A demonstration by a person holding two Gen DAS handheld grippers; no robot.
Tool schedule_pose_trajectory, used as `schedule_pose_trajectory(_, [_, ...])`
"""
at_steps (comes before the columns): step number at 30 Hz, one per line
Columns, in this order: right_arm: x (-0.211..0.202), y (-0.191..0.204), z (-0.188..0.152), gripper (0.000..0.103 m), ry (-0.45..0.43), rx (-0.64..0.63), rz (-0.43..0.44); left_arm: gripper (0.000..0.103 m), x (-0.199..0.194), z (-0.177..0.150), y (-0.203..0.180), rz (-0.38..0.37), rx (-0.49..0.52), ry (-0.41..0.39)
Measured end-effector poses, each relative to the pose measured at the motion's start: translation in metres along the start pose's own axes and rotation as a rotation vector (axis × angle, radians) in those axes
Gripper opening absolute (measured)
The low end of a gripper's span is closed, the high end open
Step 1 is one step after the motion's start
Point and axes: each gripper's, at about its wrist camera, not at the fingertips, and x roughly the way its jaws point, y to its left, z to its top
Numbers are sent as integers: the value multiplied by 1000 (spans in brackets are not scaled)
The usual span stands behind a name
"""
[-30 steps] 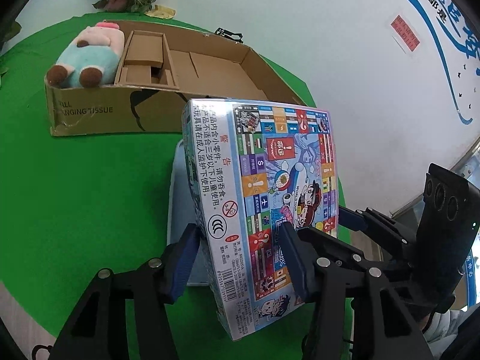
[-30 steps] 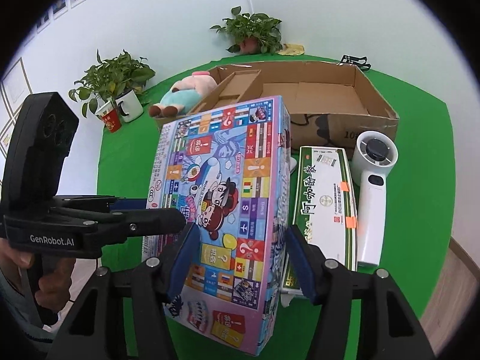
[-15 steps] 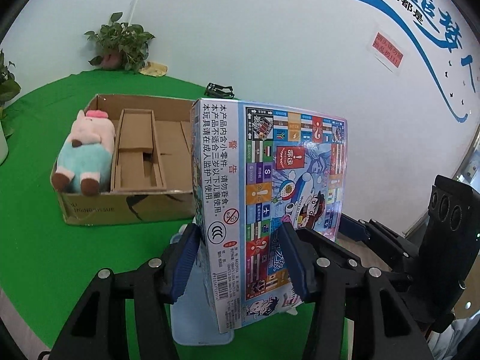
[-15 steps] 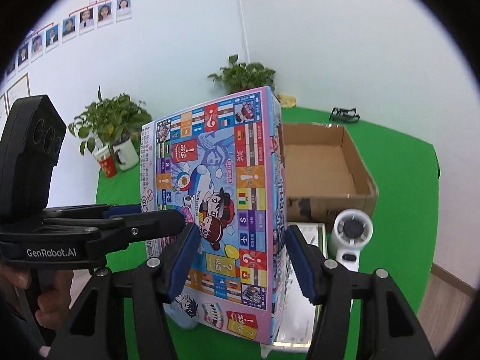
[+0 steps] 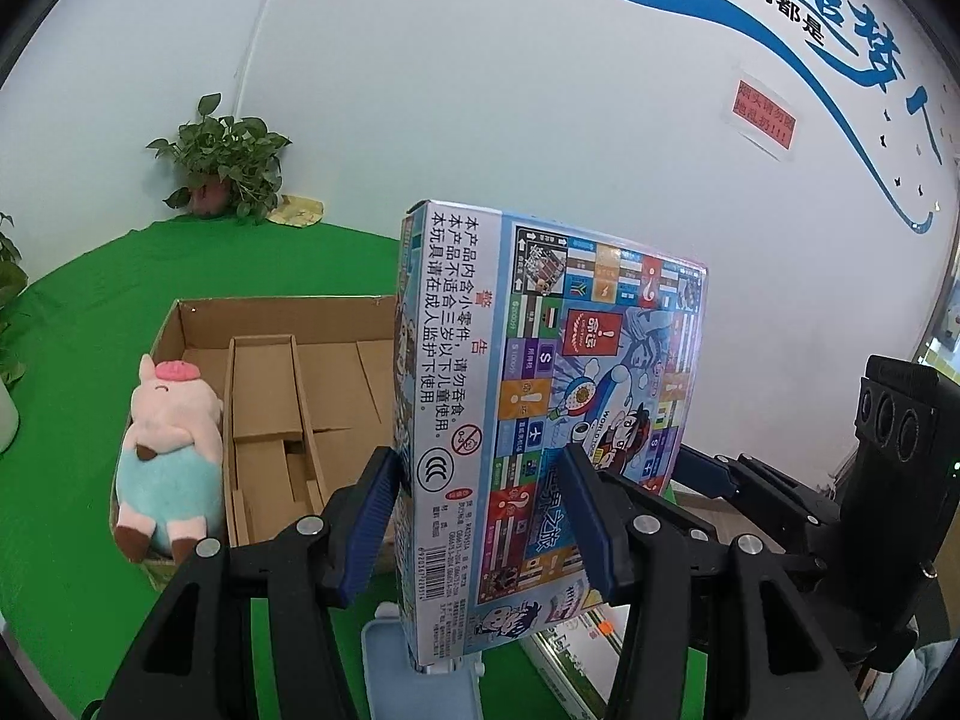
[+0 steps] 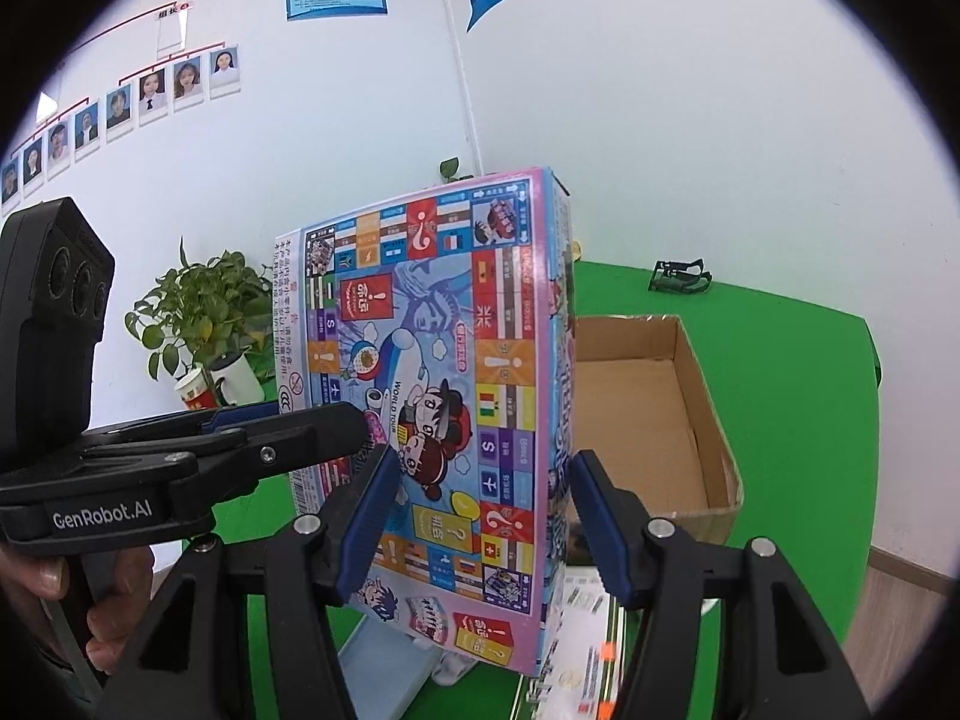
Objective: Organize objects
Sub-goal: 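Lift the board-game box and lay it flat inside the large box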
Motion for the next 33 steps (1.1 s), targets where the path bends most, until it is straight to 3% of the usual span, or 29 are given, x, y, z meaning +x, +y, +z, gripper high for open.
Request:
schedule_pose_trajectory(10, [37, -7, 40, 58, -6, -16, 8, 52, 27, 53, 19, 30, 2, -16])
schedule_pose_trajectory(19, [83, -31, 55, 58, 76, 7, 30, 52, 87, 81, 44, 47, -48, 71])
schedule_pose_trajectory(25, [125, -52, 42, 58, 189, 66, 79, 52, 134, 79, 63, 108, -88, 191])
schedule_pose_trajectory(33, [173, -59, 10, 58, 364, 130, 140, 52, 178, 43, 93, 156, -140, 305])
